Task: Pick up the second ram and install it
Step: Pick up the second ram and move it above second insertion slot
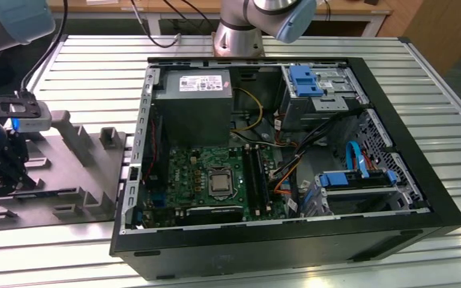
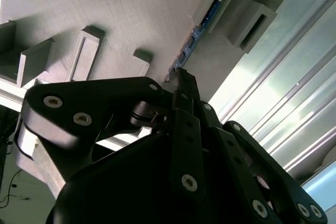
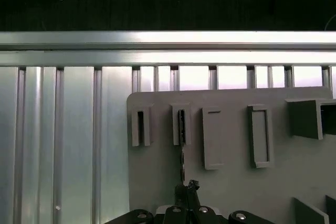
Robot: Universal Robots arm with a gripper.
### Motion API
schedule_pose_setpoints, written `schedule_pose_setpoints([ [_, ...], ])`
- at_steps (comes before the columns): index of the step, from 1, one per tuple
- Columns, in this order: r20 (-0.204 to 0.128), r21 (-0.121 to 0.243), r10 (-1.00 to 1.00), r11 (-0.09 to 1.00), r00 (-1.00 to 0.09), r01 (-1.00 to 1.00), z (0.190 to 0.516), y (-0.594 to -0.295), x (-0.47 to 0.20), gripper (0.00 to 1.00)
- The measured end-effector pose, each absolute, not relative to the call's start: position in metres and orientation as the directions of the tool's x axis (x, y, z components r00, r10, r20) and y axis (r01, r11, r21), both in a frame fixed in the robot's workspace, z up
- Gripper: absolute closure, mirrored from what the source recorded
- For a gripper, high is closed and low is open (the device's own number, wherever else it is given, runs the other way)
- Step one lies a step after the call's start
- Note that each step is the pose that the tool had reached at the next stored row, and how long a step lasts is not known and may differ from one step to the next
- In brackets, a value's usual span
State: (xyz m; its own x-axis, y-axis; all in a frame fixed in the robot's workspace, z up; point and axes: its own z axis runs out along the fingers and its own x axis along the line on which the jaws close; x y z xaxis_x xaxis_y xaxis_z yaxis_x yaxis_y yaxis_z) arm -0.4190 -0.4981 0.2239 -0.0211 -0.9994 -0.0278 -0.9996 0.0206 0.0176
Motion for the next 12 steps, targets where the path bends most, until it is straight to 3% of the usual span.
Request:
schedule_pose_setpoints([
  [12, -0.028, 0.018, -1.000, 0.005, -0.005, -1.000, 0.2161, -0.4983, -0.4202, 0.90],
])
